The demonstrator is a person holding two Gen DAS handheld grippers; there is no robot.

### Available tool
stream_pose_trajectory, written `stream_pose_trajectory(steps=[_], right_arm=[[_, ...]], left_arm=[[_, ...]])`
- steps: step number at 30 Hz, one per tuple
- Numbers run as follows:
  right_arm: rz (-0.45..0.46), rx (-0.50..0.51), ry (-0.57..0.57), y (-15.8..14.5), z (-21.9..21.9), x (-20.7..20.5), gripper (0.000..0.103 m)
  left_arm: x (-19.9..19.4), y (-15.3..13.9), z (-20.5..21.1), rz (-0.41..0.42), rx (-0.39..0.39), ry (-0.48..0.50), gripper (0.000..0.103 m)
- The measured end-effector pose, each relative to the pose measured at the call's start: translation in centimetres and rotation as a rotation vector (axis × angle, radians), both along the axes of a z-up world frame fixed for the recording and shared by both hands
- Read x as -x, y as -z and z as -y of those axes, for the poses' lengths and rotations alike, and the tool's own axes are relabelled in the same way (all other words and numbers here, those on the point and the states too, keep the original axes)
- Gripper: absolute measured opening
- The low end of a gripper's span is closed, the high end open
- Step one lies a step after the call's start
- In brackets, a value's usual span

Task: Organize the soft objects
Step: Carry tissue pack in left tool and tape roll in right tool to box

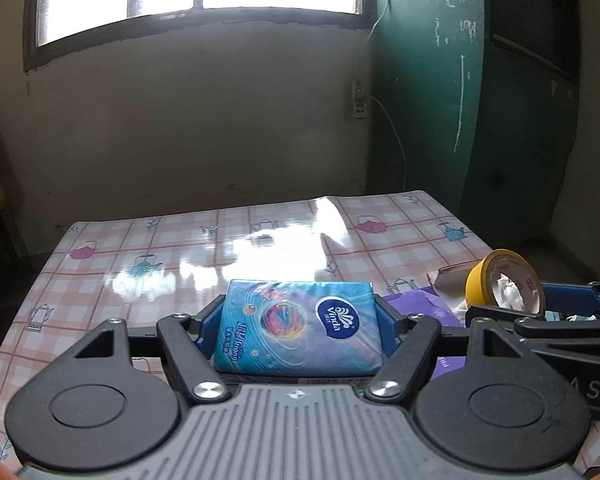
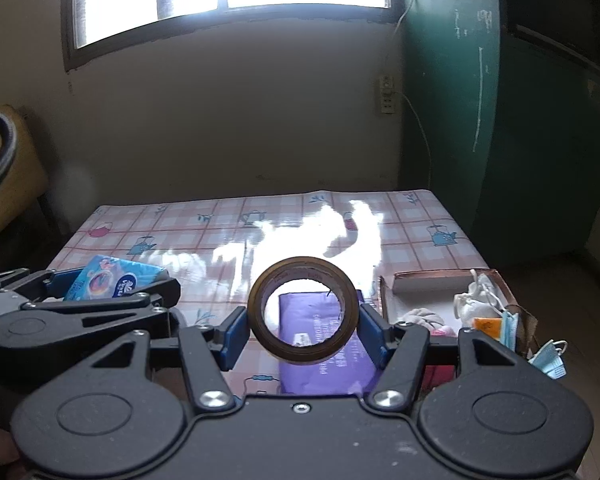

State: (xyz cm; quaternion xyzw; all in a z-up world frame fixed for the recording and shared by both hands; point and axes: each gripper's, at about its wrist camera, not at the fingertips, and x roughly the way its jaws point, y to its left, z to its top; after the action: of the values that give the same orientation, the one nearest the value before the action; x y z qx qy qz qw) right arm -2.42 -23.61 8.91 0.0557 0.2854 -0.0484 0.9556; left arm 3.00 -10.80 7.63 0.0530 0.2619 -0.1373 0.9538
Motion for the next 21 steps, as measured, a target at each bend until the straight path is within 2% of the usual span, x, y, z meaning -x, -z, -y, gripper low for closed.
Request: stream_pose_trajectory(steps=[21], right_arm=[[-0.019, -0.023, 0.104, 1.3, 5.8, 1.2, 0.07]], left_arm=[[0.0, 0.9, 5.1, -0.021, -0.007, 0.108, 0.075]])
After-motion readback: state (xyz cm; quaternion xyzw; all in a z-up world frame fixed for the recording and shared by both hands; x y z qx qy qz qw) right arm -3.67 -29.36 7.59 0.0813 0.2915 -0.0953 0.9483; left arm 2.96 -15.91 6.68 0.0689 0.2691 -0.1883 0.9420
